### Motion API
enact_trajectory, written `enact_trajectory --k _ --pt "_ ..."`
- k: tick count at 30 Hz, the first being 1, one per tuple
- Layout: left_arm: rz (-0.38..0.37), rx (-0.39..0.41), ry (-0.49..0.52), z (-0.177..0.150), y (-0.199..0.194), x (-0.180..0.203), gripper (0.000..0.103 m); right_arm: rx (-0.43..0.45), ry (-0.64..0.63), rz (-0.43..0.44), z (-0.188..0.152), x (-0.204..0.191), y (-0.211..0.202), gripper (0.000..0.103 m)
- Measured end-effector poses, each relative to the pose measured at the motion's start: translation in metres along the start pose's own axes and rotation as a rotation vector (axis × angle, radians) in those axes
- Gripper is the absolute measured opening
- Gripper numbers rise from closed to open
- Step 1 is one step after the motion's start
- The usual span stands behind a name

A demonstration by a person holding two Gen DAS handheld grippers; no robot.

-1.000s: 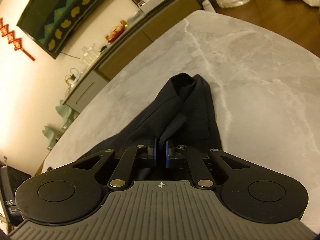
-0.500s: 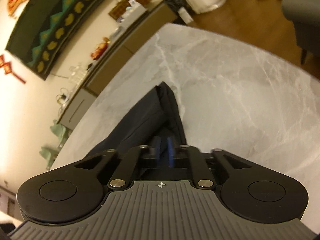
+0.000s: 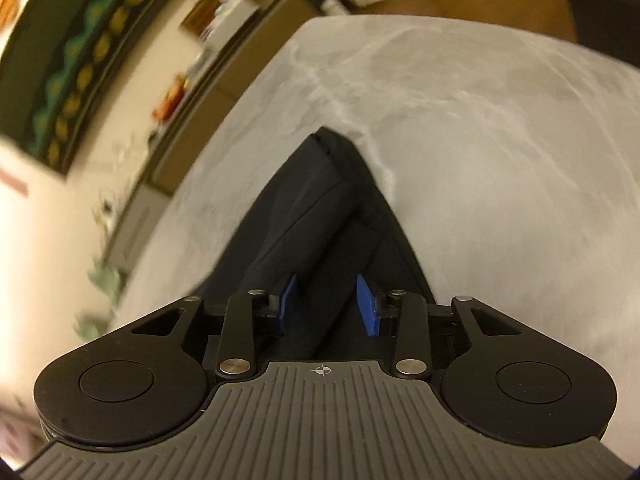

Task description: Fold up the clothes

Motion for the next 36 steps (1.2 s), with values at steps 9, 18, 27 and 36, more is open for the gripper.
enact_trajectory --k 9,18,27,36 --pt "0.081 0.056 -0.151 0.014 -0.021 -0.049 0.069 0.051 -0.054 0.038 -0.007 -0.022 0.003 0.001" --pt "0.276 0.177 -0.196 0.025 -0.079 -0.100 0.070 0.013 -0.054 -0.046 -0.025 0.012 -0.034 0.002" --pt "0.496 0.307 -0.393 0.031 -0.134 -0.155 0.076 0.087 -0.330 -0.250 -0.032 -0.021 -0.019 0.045" --pt "0.449 0.333 -0.591 0.058 -0.170 -0.218 0.082 0.092 -0.562 -0.541 -0.030 -0.019 -0.031 0.001"
Point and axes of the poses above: each gripper's, at about its wrist camera, not at the fingertips, and y roughly the way its jaws point, x to its right, z to its top, the point moved 2 cm from there along y, roughly the way its jaws point, and after that the axes turned 3 degrees about x, right-handed, at the moved point
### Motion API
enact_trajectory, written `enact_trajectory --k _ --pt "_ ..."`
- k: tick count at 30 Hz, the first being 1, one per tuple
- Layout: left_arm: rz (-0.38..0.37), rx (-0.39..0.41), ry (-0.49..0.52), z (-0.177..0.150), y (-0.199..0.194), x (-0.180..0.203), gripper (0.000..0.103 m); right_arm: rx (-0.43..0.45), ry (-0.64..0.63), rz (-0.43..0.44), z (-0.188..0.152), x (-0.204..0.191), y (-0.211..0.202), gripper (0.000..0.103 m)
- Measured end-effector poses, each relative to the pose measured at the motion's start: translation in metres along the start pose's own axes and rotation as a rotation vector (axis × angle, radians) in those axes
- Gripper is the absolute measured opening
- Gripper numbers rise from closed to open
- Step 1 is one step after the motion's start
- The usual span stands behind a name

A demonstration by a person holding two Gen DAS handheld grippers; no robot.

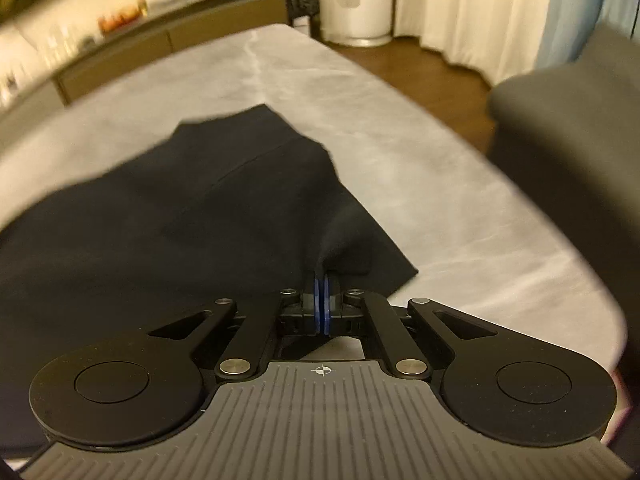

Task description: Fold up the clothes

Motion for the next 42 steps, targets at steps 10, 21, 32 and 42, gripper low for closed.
enact_trajectory --k 10,21,32,42 --pt "-0.136 -0.235 -0.014 0.014 0.078 0.000 0.073 0.297 0.157 -0.026 0.005 -0.014 -0.078 0.068" --pt "-0.127 -0.113 -0.029 -0.022 0.034 -0.066 0.003 0.131 0.228 0.125 -0.019 -0.032 -0.045 0.078" --pt "-0.056 -0.032 -0.041 -0.039 0.016 -0.056 0.000 0.068 0.559 0.368 -0.045 0.027 -0.038 0.083" --pt "-0.101 -0.097 -0.163 -0.058 -0.001 -0.067 0.067 0.002 0.758 0.416 -0.064 0.077 -0.023 0.085"
Point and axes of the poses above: each gripper's, at about its wrist camera, not at the fingertips, and y roughly the way its jaws point, x to its right, z to its top, the point moved 2 cm from there along y, roughly the way its jaws point, and after that the axes turned 3 degrees about x, right-handed, at the moved point
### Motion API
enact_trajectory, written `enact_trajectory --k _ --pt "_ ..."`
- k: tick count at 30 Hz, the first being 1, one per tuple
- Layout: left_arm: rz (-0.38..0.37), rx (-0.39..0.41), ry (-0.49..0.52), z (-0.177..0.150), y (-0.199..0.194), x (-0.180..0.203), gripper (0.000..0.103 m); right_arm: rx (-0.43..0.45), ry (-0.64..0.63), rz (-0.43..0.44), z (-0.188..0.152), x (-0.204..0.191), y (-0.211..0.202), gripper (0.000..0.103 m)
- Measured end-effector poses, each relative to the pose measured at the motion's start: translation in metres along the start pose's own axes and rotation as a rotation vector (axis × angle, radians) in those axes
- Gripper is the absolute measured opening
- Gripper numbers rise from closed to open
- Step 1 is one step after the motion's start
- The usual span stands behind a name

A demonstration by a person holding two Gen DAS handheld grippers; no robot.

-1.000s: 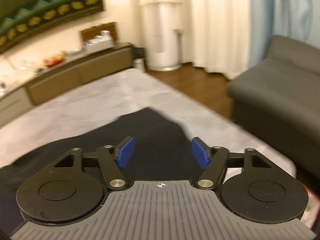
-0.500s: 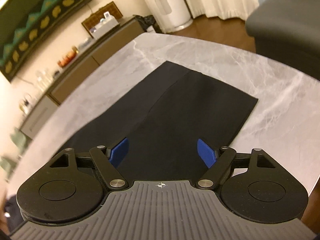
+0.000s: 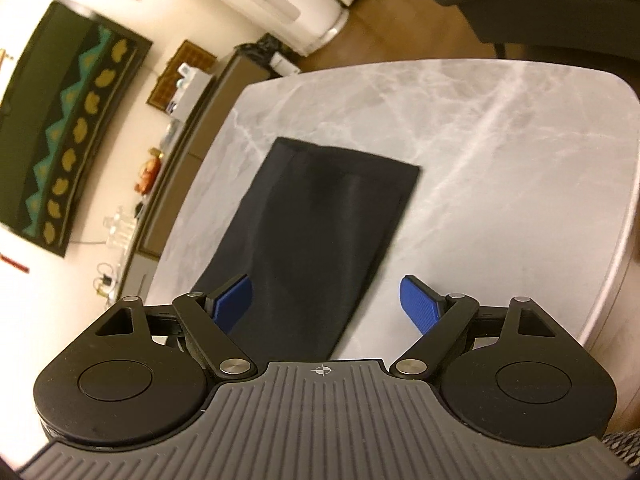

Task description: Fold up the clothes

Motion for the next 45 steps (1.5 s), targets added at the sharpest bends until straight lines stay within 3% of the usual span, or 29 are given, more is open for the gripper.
enact_trajectory --k 5,7,8,12,16,20,22,24,25,26,27,30,31,33,34,36,37,38,39,41,45 --pt "-0.105 -0.109 -0.006 0.002 0.038 0.012 0.074 0.016 -0.015 0.030 0.005 -0.006 0.024 0.085" --pt "-0.100 -0.119 0.020 0.006 0.049 0.019 0.074 -0.041 -0.007 0.093 0.004 -0.014 0.039 0.085" --pt "-0.087 -0.120 0.013 0.008 0.047 0.018 0.074 -0.067 0.000 0.114 0.003 -0.015 0.043 0.084" --pt "-0.100 -0.087 -0.093 0.009 0.034 -0.005 0.075 -0.029 0.050 0.103 0.005 -0.007 0.040 0.081" --pt "-0.090 -0.098 -0.042 0.012 0.051 0.012 0.075 -0.046 -0.025 0.095 -0.001 -0.022 0.049 0.086" --pt "-0.032 -0.056 -0.038 0.005 0.033 0.003 0.075 0.012 0.011 0.052 0.003 -0.011 0.040 0.079" --pt "-0.047 -0.030 -0.097 0.010 0.035 -0.004 0.076 0.028 0.000 0.046 0.003 -0.013 0.042 0.080" --pt "-0.083 -0.041 -0.088 0.017 0.054 0.005 0.078 0.012 -0.053 0.057 -0.001 -0.026 0.053 0.084" --pt "-0.092 -0.044 -0.063 0.020 0.062 0.010 0.075 -0.007 -0.065 0.071 -0.003 -0.030 0.058 0.085" --pt "-0.081 -0.031 -0.053 0.023 0.062 0.008 0.063 -0.026 -0.078 0.085 -0.005 -0.034 0.062 0.083" --pt "-0.061 -0.013 -0.055 0.027 0.059 0.004 0.058 -0.024 -0.070 0.086 -0.005 -0.034 0.063 0.082" --pt "-0.052 0.042 -0.121 0.034 0.054 -0.011 0.057 0.053 0.001 0.049 0.000 -0.021 0.055 0.078" --pt "-0.065 0.031 -0.124 0.035 0.058 -0.009 0.057 0.046 -0.037 0.046 -0.003 -0.027 0.058 0.080" --pt "-0.114 -0.062 -0.030 0.026 0.075 0.016 0.058 0.012 -0.162 0.041 -0.012 -0.046 0.070 0.081" --pt "-0.135 -0.088 -0.004 0.022 0.083 0.024 0.058 0.017 -0.199 0.026 -0.014 -0.052 0.075 0.079" --pt "-0.143 -0.088 -0.020 0.022 0.093 0.027 0.044 0.053 -0.230 -0.025 -0.012 -0.057 0.081 0.057" --pt "-0.120 -0.083 -0.071 0.026 0.098 0.019 0.015 0.049 -0.241 -0.047 -0.012 -0.058 0.085 0.029" --pt "-0.121 -0.098 -0.128 0.030 0.103 0.010 0.006 0.033 -0.258 -0.059 -0.013 -0.058 0.089 0.007" --pt "-0.133 -0.105 -0.149 0.033 0.106 0.005 0.006 0.018 -0.271 -0.060 -0.014 -0.059 0.090 0.006" --pt "-0.133 -0.069 -0.070 0.033 0.097 0.014 0.005 0.040 -0.287 -0.045 -0.013 -0.061 0.081 0.002" --pt "-0.230 0.008 -0.002 0.030 0.060 0.028 0.005 0.123 -0.319 0.064 -0.010 -0.074 0.043 0.001"
Point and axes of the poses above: each gripper's, at about its wrist camera, not at the fingertips, and y roughly the way its jaws point, x to its right, z to its top, the point moved 2 cm from there along y, roughly the way its jaws point, and after that the axes turned 3 degrees about x, right-handed, at the moved point
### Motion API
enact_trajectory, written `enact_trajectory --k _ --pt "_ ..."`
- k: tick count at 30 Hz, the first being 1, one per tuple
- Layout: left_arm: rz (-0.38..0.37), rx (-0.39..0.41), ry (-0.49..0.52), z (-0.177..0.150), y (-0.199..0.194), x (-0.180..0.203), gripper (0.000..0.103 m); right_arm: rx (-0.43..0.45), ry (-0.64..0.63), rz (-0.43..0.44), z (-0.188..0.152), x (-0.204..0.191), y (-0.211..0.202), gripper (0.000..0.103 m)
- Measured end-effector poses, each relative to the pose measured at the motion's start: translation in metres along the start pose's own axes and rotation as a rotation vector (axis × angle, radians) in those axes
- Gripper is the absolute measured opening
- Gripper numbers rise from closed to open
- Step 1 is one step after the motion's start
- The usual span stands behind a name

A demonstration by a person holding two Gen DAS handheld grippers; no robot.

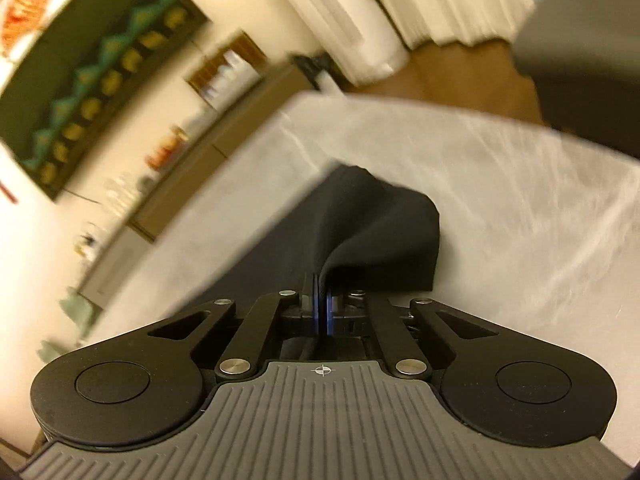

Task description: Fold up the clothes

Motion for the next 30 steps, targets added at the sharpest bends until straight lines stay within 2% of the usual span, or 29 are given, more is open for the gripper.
enact_trajectory --k 3,7,9,11,12,15,18,19,21,22,23,25,28,29,30 --pt "-0.093 0.074 0.046 0.004 -0.038 0.026 0.005 0.061 -0.045 0.067 0.008 -0.014 -0.034 0.001" --pt "-0.227 0.219 0.172 0.019 -0.093 0.104 0.005 0.154 -0.095 0.144 0.028 -0.039 -0.077 0.000" --pt "-0.260 0.281 0.239 0.032 -0.110 0.151 0.005 0.192 -0.117 0.171 0.047 -0.056 -0.090 0.000" --pt "-0.199 0.272 0.271 0.051 -0.097 0.191 0.005 0.202 -0.155 0.174 0.067 -0.076 -0.090 0.000" --pt "-0.144 0.247 0.288 0.061 -0.079 0.206 0.005 0.181 -0.170 0.168 0.075 -0.086 -0.081 0.000" --pt "0.088 0.113 0.330 0.087 0.021 0.230 0.006 0.102 -0.232 0.122 0.092 -0.112 -0.036 0.000" --pt "0.330 -0.057 0.397 0.101 0.148 0.221 0.011 -0.023 -0.273 0.014 0.092 -0.124 0.053 0.001" --pt "0.417 -0.100 0.420 0.103 0.185 0.211 0.023 -0.066 -0.279 -0.021 0.090 -0.125 0.084 0.006" --pt "0.600 -0.167 0.466 0.105 0.251 0.183 0.021 -0.150 -0.280 -0.078 0.083 -0.121 0.144 0.038" --pt "0.620 -0.198 0.460 0.104 0.270 0.172 0.021 -0.192 -0.280 -0.107 0.079 -0.118 0.174 0.058" --pt "0.600 -0.229 0.436 0.101 0.280 0.163 0.021 -0.213 -0.276 -0.132 0.076 -0.115 0.194 0.059" --pt "0.522 -0.221 0.432 0.094 0.276 0.156 0.021 -0.199 -0.277 -0.121 0.070 -0.105 0.198 0.059" --pt "0.424 -0.165 0.513 0.084 0.245 0.155 0.028 -0.193 -0.349 -0.112 0.071 -0.100 0.192 0.060" --pt "0.390 -0.154 0.524 0.080 0.232 0.154 0.034 -0.186 -0.378 -0.115 0.073 -0.100 0.189 0.061" --pt "0.357 -0.149 0.524 0.078 0.223 0.155 0.034 -0.192 -0.396 -0.109 0.073 -0.100 0.186 0.063"
Point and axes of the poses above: each gripper's, at about its wrist camera, not at the fingertips, and y roughly the way its jaws point, x to its right, z to its top, the point moved 2 cm from there along y, roughly the way its jaws point, and after that the axes turned 3 degrees about x, right-handed, at the moved point
